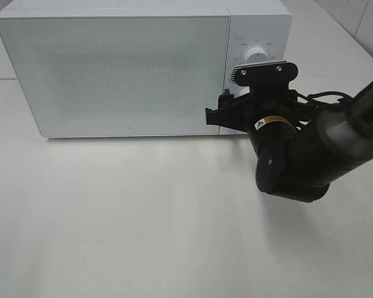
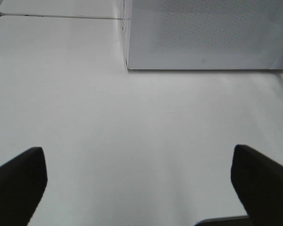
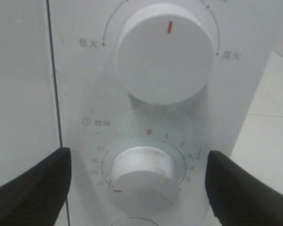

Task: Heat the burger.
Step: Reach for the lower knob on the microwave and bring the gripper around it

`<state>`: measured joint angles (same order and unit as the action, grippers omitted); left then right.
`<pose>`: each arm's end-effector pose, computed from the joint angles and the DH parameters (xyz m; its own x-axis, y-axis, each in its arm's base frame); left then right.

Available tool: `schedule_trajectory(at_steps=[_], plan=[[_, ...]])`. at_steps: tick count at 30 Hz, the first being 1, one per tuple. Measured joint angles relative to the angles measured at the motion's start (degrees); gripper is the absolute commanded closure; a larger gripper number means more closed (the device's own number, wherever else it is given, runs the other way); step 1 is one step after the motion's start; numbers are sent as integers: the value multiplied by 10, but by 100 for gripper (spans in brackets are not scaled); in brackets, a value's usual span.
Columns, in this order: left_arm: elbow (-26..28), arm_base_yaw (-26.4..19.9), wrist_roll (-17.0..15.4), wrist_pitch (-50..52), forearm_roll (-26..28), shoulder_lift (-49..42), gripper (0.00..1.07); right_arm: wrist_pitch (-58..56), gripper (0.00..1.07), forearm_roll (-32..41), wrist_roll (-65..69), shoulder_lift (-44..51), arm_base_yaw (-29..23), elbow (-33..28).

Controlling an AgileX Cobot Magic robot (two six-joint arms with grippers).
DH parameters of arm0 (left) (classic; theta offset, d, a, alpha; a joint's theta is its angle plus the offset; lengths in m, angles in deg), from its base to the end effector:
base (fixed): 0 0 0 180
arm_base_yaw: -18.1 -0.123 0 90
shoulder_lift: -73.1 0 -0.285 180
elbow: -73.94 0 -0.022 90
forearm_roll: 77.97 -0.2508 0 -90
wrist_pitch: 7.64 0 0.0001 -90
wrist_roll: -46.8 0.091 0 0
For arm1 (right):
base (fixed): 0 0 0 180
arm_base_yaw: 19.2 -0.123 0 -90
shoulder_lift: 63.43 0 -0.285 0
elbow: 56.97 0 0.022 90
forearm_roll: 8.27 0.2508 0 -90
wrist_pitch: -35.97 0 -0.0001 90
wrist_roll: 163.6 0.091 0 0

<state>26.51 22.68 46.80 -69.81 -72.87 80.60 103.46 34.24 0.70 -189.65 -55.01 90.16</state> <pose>-0.0097 -0.0064 0.2810 -0.4585 -0.0049 -0.8887 0.1304 0.9888 -0.0728 0.3161 0.1580 0.1160 -0.1159 -0.0225 -0.9930 0.0511 0.9983 -0.0286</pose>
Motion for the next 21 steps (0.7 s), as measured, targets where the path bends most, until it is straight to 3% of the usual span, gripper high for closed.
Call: schedule_trajectory(at_steps=[21], plan=[[0,0,0,0,0,0,9,3,35,1,10,-12,9,11]])
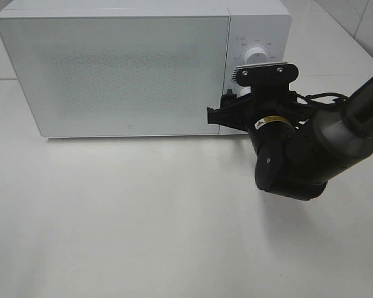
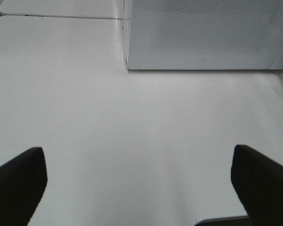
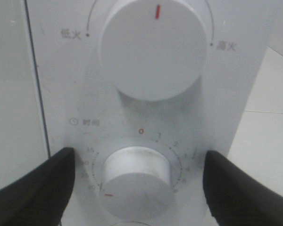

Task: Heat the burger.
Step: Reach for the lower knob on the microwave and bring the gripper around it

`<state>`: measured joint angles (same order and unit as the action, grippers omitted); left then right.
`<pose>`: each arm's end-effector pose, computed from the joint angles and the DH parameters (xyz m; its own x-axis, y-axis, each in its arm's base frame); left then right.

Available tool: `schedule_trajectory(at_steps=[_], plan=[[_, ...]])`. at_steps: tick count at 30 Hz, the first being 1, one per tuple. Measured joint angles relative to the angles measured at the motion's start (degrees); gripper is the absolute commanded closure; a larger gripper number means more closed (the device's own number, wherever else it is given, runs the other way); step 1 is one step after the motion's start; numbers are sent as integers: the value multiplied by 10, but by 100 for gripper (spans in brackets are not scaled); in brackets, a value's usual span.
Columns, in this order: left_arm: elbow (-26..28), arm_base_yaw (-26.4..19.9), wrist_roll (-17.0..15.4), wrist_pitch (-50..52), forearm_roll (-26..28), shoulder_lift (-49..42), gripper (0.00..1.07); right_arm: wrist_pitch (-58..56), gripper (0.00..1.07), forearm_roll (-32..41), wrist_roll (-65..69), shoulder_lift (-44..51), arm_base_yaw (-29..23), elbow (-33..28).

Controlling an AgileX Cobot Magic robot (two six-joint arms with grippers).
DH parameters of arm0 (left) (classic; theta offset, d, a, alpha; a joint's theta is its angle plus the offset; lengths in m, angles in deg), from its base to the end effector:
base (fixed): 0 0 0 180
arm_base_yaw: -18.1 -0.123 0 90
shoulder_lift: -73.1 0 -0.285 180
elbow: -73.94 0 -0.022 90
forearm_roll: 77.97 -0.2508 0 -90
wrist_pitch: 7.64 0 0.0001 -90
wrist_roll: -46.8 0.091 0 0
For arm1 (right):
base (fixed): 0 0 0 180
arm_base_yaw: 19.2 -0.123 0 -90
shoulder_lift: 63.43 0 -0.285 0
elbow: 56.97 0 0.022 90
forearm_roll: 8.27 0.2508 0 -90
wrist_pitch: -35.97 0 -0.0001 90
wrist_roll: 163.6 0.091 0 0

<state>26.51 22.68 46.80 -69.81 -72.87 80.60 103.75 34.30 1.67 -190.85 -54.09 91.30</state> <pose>-0.0097 -0.0064 0.2810 -0.4585 -0.0049 -0.8887 0.1304 0.9888 -0.0728 0.3223 0.1553 0.1126 -0.1113 -0.0043 -0.9938 0.0713 0.9974 -0.0123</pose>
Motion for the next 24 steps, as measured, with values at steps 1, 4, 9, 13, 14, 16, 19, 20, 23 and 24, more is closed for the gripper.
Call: schedule_trajectory(at_steps=[1,4,9,13,14,16,19,20,23,24], plan=[[0,0,0,0,0,0,9,0,35,0,0,0,0,0],[0,0,0,0,0,0,9,-8,35,-2,1,0,0,3],[0,0,0,0,0,0,9,-12,36,-1,2,0,0,5],[0,0,0,0,0,0,9,-15,48,-1,2,0,0,5],[0,0,0,0,0,0,9,-17,50,-1,2,0,0,5],[0,0,0,0,0,0,9,-23,57,0,2,0,0,5],[0,0,0,0,0,0,9,-26,69,0,2,0,1,5],[0,0,0,0,0,0,9,-26,74,1,2,0,1,5],[0,0,0,0,0,0,9,-27,82,1,5,0,2,5],[0,0,0,0,0,0,9,-27,82,1,5,0,2,5]])
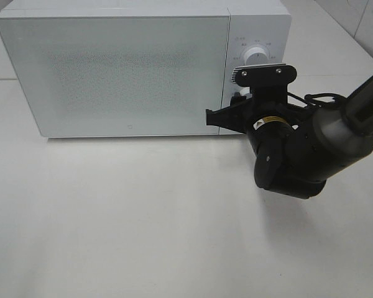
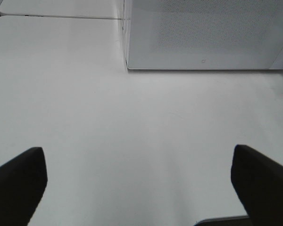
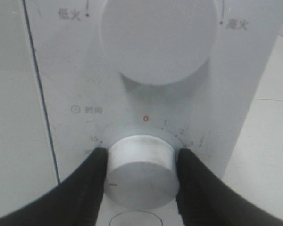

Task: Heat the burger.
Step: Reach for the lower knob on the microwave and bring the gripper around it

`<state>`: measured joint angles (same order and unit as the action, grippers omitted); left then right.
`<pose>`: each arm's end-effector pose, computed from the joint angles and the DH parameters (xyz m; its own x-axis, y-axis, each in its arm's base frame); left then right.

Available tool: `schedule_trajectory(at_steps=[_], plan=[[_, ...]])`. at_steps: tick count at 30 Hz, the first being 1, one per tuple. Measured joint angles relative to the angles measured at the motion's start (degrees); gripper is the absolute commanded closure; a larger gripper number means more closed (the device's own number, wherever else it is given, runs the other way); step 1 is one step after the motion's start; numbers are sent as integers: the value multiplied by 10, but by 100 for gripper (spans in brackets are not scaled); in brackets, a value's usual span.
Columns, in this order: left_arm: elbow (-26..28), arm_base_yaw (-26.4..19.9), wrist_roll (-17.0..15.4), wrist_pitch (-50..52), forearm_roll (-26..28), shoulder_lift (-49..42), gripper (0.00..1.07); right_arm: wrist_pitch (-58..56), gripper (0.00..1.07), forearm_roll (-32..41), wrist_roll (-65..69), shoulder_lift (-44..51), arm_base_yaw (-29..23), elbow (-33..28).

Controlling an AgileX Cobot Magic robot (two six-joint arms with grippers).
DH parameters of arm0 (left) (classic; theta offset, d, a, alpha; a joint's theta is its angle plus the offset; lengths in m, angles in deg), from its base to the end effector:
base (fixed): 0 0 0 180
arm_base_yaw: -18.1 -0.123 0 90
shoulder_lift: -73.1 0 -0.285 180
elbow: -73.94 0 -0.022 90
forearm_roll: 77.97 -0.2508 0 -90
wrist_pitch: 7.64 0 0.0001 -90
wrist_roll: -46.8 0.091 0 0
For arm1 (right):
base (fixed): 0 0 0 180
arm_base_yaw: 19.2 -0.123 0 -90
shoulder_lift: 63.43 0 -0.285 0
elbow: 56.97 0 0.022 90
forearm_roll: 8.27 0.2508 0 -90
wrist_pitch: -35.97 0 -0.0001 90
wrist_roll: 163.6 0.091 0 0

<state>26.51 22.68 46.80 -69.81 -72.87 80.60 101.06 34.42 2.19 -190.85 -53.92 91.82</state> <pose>-0.0097 -0.0064 0.2810 -0.4585 -0.0049 -0.8887 0.1304 0.9888 -0.0728 0.3241 0.1565 0.1101 -0.1487 0.0143 -0.9888 0.0659 0.9978 0.0045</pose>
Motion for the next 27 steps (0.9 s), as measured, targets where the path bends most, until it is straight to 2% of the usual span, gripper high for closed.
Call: schedule_trajectory(at_steps=[9,17,19,25,27], plan=[[0,0,0,0,0,0,9,10,82,-7,53,-4,0,0],[0,0,0,0,0,0,9,14,82,-26,165,-4,3,-5],[0,0,0,0,0,0,9,16,82,-30,266,-4,3,-7],[0,0,0,0,0,0,9,17,82,-32,368,-4,3,-8],[0,0,0,0,0,0,9,17,82,-36,438,-4,3,-9]])
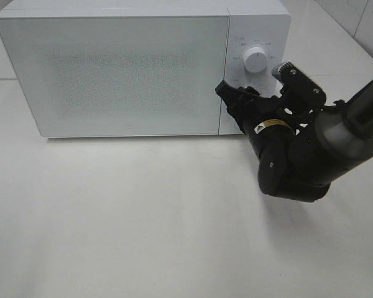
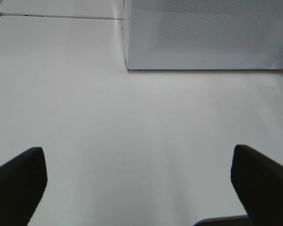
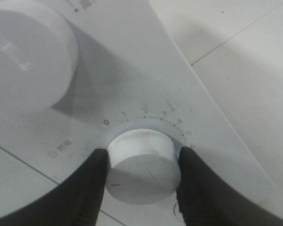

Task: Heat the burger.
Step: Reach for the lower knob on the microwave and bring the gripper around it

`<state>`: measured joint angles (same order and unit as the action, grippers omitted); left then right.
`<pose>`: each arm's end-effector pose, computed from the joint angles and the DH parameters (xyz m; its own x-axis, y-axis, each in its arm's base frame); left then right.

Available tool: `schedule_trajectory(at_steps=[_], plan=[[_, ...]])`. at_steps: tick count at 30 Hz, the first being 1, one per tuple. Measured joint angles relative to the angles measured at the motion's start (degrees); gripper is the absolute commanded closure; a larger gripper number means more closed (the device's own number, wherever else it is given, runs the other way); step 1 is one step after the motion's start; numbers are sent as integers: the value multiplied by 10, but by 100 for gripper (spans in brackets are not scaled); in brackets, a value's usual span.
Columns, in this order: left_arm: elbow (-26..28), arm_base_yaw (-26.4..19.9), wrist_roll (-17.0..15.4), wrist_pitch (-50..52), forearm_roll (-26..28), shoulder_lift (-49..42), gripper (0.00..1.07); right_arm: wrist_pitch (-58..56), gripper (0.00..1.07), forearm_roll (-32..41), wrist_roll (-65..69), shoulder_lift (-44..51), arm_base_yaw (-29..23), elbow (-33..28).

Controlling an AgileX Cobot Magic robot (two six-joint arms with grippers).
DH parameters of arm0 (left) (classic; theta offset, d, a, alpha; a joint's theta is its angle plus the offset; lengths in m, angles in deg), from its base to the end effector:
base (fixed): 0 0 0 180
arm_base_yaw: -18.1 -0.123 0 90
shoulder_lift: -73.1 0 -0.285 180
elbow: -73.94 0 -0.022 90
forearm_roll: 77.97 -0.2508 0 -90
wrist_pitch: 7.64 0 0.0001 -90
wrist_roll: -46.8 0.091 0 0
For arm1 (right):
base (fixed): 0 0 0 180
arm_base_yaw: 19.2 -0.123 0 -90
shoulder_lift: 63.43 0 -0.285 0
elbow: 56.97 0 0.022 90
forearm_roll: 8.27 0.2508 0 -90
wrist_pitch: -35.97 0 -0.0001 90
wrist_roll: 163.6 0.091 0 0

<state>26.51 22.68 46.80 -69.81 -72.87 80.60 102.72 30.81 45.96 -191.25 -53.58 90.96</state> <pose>-0.0097 -0.0064 0.2810 -0.4585 -0.0049 -0.8887 0.1304 0.9888 -0.0728 0.3227 0.1570 0.1087 -0.0772 0.6734 -0.7352 0.1015 0.7389 0.6661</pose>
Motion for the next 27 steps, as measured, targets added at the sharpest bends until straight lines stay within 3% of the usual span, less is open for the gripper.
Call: schedule_trajectory(at_steps=[14,27], plan=[[0,0,0,0,0,0,9,-1,81,-10,282,-2,0,-1],[0,0,0,0,0,0,9,-1,80,-14,333,-2,0,-1]])
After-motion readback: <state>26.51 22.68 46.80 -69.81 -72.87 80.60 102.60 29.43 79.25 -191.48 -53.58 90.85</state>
